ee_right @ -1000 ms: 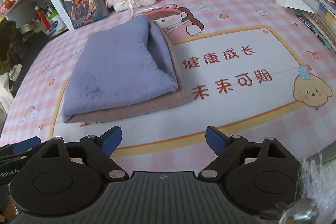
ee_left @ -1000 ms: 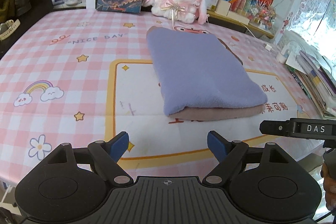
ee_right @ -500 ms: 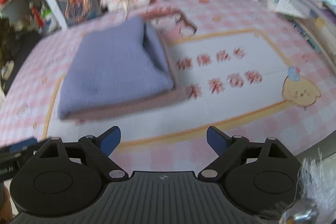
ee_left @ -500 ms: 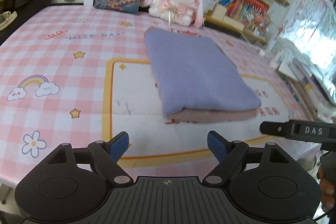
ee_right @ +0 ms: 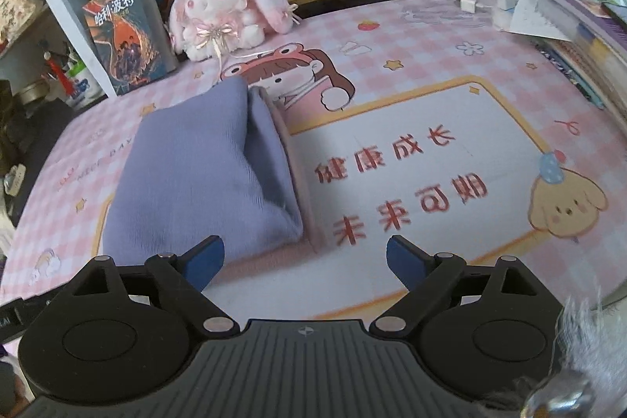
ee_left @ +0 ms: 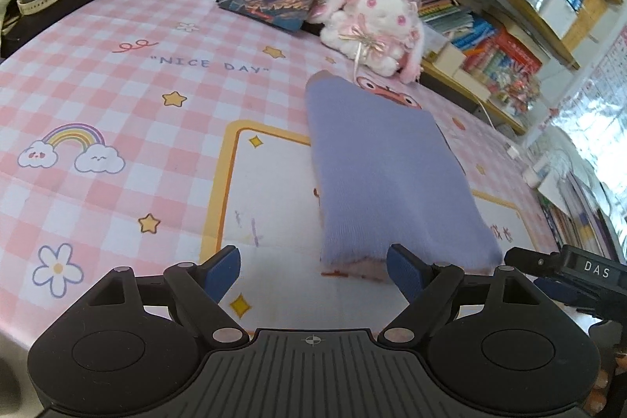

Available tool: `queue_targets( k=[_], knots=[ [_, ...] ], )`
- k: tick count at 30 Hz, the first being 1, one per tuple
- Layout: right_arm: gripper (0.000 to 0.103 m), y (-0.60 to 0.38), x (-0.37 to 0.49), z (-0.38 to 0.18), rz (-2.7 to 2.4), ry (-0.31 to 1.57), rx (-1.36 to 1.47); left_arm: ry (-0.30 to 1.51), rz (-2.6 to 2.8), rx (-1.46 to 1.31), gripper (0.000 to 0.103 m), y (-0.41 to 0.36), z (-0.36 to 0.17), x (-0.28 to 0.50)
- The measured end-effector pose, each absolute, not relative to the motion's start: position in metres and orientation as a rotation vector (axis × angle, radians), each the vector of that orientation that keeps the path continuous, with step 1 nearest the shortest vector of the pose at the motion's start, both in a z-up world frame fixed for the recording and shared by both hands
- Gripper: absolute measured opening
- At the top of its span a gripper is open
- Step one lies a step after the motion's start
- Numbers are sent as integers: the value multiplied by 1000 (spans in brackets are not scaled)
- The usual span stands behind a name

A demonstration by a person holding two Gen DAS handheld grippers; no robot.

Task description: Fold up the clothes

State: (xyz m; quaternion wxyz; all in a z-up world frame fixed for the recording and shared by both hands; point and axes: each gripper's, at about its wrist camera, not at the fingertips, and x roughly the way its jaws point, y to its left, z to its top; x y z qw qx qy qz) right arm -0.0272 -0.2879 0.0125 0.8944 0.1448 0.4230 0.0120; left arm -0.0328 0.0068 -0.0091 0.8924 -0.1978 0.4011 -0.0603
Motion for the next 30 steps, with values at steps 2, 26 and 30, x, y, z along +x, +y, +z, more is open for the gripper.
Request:
queue_targets(
  k=[2, 26, 30],
  knots=[
    [90, -292, -15, 10, 42, 888, 316, 824, -119, -435, 84, 4, -9, -25],
    [65, -330, 101, -38, 386, 1134, 553, 931, -120, -724, 73, -11, -46, 59],
    [45, -325, 108, -41, 449, 1158, 557, 935, -118, -716, 64, -15, -45, 62]
  ],
)
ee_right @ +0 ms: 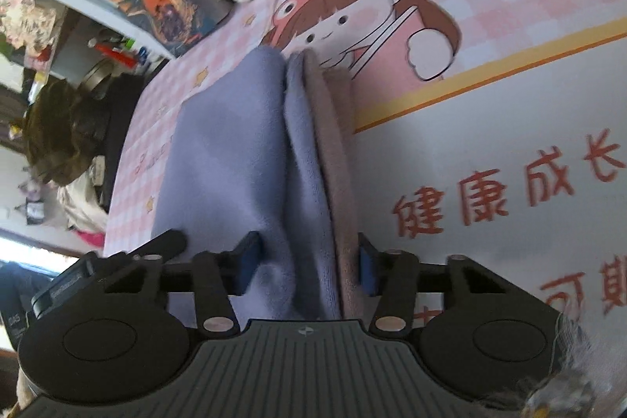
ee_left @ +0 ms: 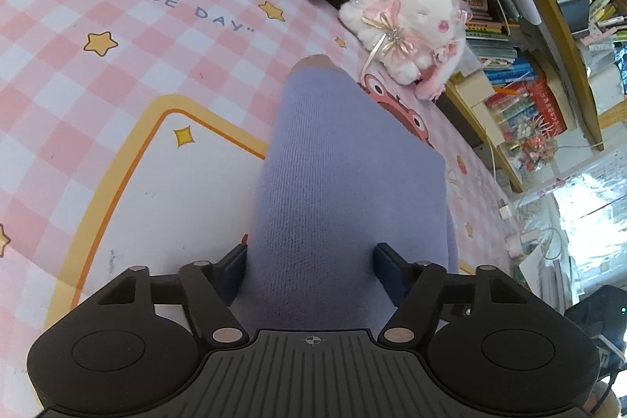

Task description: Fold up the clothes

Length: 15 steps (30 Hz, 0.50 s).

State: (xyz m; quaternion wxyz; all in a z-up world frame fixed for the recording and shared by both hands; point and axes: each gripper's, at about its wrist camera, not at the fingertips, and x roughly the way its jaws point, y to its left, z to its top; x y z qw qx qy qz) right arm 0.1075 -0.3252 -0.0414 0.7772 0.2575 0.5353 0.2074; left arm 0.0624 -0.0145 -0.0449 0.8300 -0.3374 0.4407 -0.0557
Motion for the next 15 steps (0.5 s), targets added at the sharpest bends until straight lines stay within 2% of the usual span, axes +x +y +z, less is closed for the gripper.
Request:
queue_targets(
  k=[2, 4, 7, 9, 11, 15],
  knots=[
    [38, -322, 109, -37, 465, 1143, 521, 918, -121, -665, 54, -21, -38, 61],
    [28, -315, 105, -25, 488, 1083, 426, 874, -134, -547, 51, -35, -24, 57],
    [26, -301, 90, 1, 574, 918, 255, 837, -144, -457, 51, -45, -12, 56],
    [26, -298, 87, 5, 597, 897, 226, 868, -140, -485, 52, -40, -16, 60],
    [26, -303, 93, -5, 569, 958, 260, 928, -129, -543, 58, -32, -26, 63],
    [45, -314, 103, -21, 524, 1046, 367, 950, -153, -608, 62, -23, -33, 63]
  ],
)
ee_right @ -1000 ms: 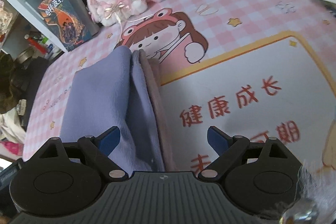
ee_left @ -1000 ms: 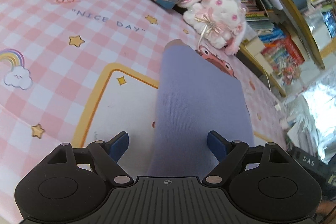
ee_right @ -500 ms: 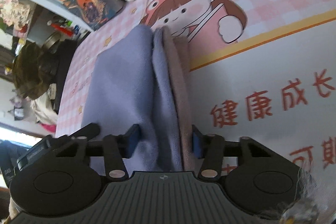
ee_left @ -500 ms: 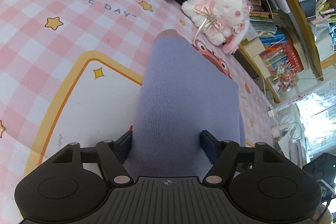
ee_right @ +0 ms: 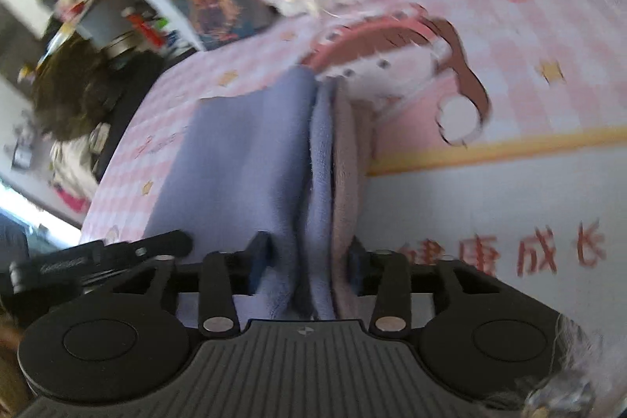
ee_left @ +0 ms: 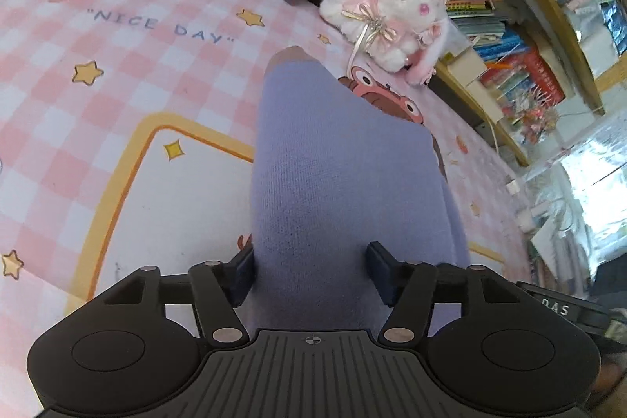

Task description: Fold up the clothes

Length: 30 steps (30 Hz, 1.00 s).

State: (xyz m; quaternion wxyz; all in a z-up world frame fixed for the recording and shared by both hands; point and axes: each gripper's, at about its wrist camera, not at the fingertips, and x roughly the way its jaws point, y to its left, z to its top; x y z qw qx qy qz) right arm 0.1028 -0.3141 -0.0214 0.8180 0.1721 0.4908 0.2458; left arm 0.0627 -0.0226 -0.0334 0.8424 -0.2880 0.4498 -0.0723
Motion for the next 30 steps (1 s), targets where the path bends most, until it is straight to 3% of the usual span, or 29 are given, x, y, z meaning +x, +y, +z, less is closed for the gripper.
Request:
queue_targets(
  k=[6, 10, 15, 17, 22, 24, 26, 28, 30],
  knots=[
    [54, -317, 113, -37, 532, 1119, 479, 958, -199, -711, 64, -16, -47, 66],
    [35, -307, 110, -30, 566, 1086, 432, 931, -187, -619, 55, -28, -36, 63],
    [31, -292, 95, -7, 609, 962, 261, 914, -188, -563, 54, -33, -28, 62],
    [31, -297, 99, -13, 599, 998, 291, 960, -184, -609, 63, -28, -38, 66],
    [48, -315, 110, -36, 555, 1112, 456, 958, -202, -693, 68, -20, -47, 66],
    [49, -318, 111, -40, 552, 1125, 489, 953, -207, -697, 74, -22, -47, 67],
    [51, -312, 111, -39, 561, 1121, 475, 954, -204, -670, 70, -28, -45, 68],
    [37, -307, 110, -37, 567, 1115, 457, 961, -185, -592, 59, -36, -40, 68],
    [32, -305, 106, -30, 581, 1069, 448, 931, -185, -539, 54, -41, -30, 62]
  ],
)
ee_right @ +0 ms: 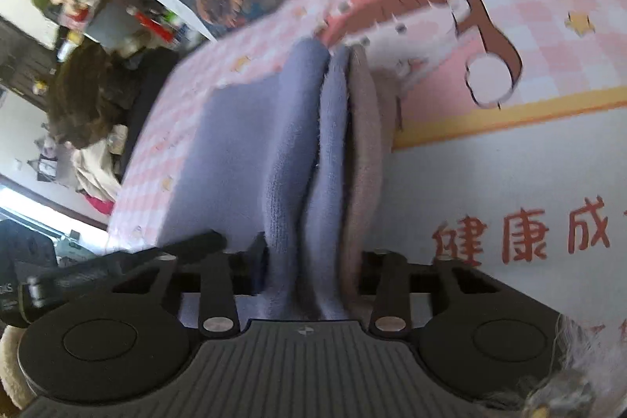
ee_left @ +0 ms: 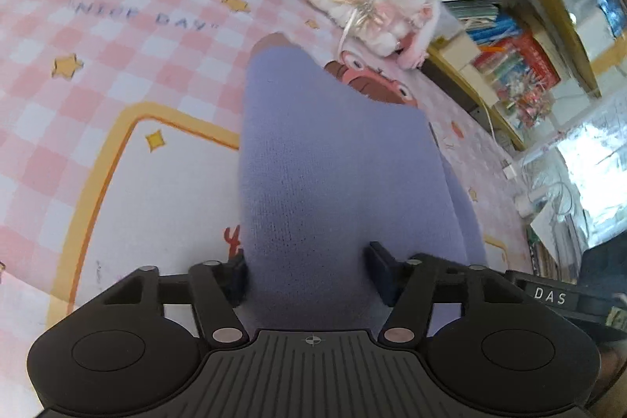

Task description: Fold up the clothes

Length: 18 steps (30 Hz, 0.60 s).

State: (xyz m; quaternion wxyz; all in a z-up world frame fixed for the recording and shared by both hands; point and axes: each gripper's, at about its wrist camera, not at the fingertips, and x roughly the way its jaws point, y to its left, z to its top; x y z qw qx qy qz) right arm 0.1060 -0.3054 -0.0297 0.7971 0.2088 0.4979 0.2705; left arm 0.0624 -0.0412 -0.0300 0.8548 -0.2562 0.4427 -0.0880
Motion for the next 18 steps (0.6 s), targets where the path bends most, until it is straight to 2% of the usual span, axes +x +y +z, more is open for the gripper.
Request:
queue_targets(
  k=[9, 18],
  knots=[
    [30, -305, 76, 19, 639, 801, 312, 723, -222, -427, 53, -53, 15, 37],
    [30, -319, 68, 22, 607, 790, 324, 745, -254, -411, 53, -67, 16, 39]
  ],
)
